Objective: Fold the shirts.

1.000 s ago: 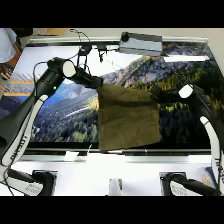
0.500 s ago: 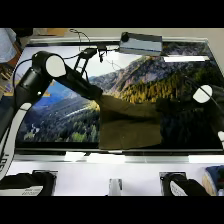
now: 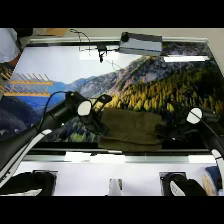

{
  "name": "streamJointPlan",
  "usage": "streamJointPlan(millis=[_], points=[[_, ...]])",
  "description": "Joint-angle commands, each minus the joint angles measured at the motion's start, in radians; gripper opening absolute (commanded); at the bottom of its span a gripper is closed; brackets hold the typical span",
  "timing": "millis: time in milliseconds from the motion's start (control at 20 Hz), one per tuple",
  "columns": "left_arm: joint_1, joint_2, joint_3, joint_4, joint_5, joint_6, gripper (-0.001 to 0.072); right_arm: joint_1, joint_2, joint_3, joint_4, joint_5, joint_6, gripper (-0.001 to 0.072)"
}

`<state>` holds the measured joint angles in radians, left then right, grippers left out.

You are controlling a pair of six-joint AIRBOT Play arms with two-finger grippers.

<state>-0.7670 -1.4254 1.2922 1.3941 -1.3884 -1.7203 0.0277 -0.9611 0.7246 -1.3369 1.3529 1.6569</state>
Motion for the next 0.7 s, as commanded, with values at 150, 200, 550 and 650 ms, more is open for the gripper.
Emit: streamJointPlan(millis=[150, 200, 550, 650], points=[[-0.013, -0.001, -0.124, -0.063, 0.128, -0.074, 0.0041, 0.001, 0.003, -0.141, 0.072, -0.104, 0.012, 0.0059], [-0.013, -0.003, -0.138, -0.087, 0.132, -0.074, 0.0042, 0.001, 0.002, -0.152, 0.074, -0.106, 0.016, 0.0059], [0.033, 0.048, -0.135, -0.107, 0.064, -0.073, 0.0673, 0.000, 0.048, -0.043, 0.043, -0.011, -0.163, 0.0676], [0.080, 0.105, -0.092, -0.104, 0.064, -0.073, 0.0674, 0.000, 0.048, 0.040, 0.014, 0.010, -0.161, 0.0684]])
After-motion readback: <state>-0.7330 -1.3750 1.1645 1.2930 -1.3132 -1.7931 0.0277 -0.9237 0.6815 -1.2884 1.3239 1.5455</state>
